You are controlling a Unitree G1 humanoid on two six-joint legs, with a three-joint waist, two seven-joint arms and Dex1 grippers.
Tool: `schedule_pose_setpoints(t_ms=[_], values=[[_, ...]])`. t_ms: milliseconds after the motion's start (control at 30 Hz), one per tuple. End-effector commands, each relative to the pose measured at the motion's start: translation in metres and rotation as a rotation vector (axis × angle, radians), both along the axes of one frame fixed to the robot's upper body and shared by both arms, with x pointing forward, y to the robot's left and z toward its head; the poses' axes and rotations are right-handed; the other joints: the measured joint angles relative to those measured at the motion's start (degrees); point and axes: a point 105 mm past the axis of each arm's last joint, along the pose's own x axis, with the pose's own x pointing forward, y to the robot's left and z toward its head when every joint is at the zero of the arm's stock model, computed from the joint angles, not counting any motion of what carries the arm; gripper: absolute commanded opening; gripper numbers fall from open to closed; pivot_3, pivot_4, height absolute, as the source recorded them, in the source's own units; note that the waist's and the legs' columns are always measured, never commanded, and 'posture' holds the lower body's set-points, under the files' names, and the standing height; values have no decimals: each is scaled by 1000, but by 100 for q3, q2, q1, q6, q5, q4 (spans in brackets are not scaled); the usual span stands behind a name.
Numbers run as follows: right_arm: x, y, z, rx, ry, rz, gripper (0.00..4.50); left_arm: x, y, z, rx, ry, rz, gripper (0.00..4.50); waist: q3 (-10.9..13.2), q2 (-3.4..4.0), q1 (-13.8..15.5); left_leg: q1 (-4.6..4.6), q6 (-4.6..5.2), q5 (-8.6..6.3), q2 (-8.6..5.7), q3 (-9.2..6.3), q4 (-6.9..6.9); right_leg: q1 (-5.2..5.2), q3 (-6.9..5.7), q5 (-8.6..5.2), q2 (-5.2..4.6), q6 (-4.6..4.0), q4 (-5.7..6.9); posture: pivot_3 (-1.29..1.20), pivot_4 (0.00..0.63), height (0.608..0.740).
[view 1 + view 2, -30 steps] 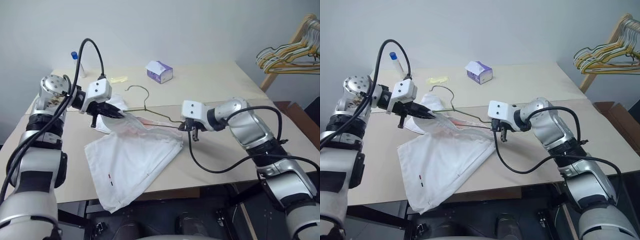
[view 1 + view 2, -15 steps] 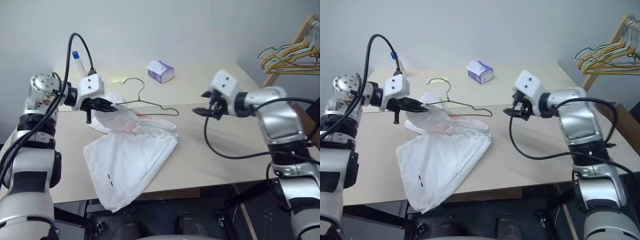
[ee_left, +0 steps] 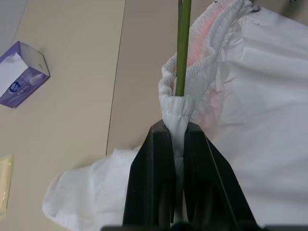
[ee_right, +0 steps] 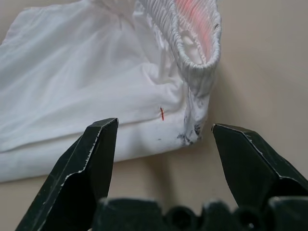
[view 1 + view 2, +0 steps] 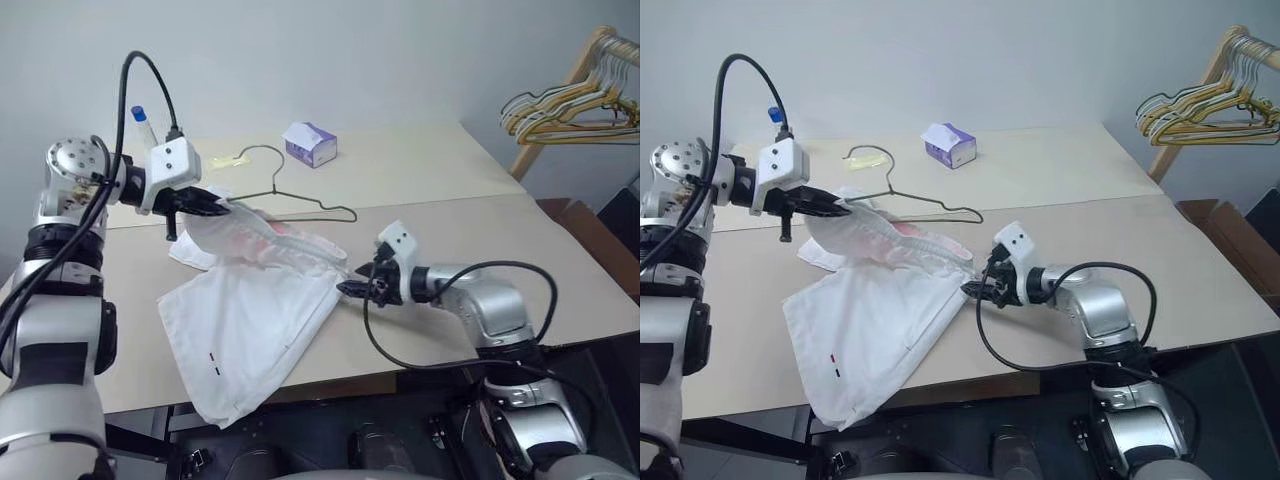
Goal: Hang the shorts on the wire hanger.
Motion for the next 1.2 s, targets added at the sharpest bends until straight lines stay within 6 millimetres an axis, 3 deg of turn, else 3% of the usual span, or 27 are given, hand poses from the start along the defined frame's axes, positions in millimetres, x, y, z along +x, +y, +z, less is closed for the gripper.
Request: schedule_pose_setpoints(t_ms=[33,133,333,433,600,733,967,1200], values=[[15,3,14,69,-46,-22,3682,0,-1,20,-30,-67,-6,0,0,0,1,1,1,0,0,0,0,0,1,0,0,0,0,-60,0,740],[20,6,14,108,-27,-25,3082,-1,-1,20,-32,-67,-4,0,0,0,1,1,-1,0,0,-1,-1,0,1,0,1,0,3,-59,0,740],[31,8,7,116,-9,-65,907,-1,0,20,-34,-63,0,0,0,0,0,1,-2,1,0,1,0,1,1,0,0,0,8,-53,0,740],[30,7,9,136,6,-64,34,-2,1,22,-48,-63,0,0,0,0,1,0,-2,1,0,0,-1,1,0,0,0,0,9,-52,0,740],[39,-5,16,73,-75,-115,34,-10,2,31,-117,-60,-47,0,0,0,1,0,-3,1,1,-1,0,1,0,0,0,1,9,-54,0,740],[51,-29,46,82,-133,-139,34,-23,6,39,-147,-35,-95,0,1,1,-11,0,-2,1,0,-5,0,-5,9,0,-1,1,9,-59,0,740],[55,-48,77,25,-220,-82,34,-23,14,31,-83,-15,-71,0,1,0,7,8,9,-5,1,-7,-1,1,10,0,0,1,5,-56,0,740],[52,-52,88,-19,-268,-46,34,-19,19,24,-40,-15,-38,0,1,0,8,5,2,-1,0,1,-1,0,9,0,0,1,7,-55,0,740]])
